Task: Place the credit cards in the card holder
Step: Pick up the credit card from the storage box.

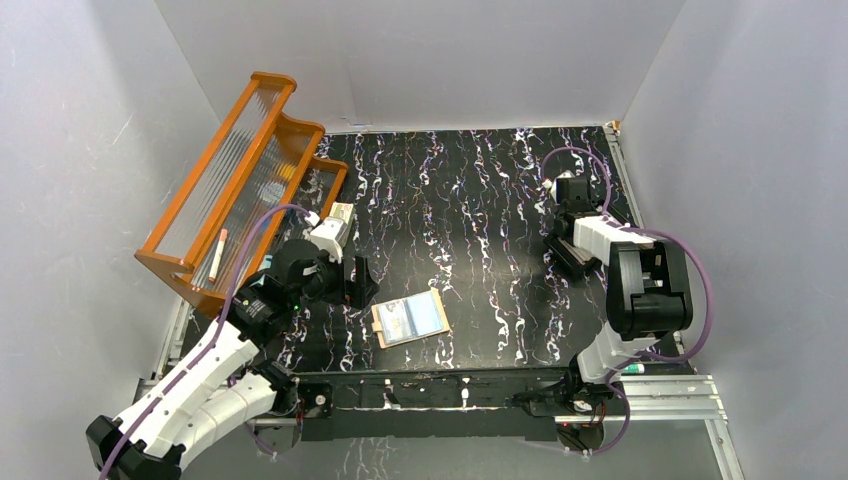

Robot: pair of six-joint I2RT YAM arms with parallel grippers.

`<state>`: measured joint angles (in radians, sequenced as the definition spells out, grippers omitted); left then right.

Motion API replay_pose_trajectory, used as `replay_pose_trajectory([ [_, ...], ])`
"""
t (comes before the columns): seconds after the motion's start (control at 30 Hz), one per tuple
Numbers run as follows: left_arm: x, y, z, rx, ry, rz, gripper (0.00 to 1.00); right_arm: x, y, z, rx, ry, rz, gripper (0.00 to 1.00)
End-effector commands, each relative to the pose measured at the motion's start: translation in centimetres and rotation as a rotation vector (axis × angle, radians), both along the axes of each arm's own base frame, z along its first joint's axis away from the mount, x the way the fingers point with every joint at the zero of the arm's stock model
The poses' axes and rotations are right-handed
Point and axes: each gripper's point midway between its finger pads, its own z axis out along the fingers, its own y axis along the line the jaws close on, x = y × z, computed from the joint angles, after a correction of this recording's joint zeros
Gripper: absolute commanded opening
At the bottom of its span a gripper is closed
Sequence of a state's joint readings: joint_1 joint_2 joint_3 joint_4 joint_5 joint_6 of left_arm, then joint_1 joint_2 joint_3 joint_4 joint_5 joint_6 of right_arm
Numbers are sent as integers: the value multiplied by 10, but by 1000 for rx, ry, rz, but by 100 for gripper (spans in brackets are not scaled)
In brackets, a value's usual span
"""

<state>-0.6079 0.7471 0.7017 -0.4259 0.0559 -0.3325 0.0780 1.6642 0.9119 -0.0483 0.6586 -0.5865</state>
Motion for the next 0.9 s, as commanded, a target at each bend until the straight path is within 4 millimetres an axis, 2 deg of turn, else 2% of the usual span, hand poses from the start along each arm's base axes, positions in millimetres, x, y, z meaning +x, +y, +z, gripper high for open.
replay_pose_trajectory([
  [0.0, 2, 0, 4, 3, -16, -1, 98, 16, -3, 41, 8, -143, -24, 31],
  [0.57, 2, 2, 5, 3, -23, 6, 98, 12, 1, 53, 59, -140, -45, 30],
  [0.87, 2, 3, 5, 3, -26, 8, 99, -1, 14, 63, 138, -136, -58, 16],
])
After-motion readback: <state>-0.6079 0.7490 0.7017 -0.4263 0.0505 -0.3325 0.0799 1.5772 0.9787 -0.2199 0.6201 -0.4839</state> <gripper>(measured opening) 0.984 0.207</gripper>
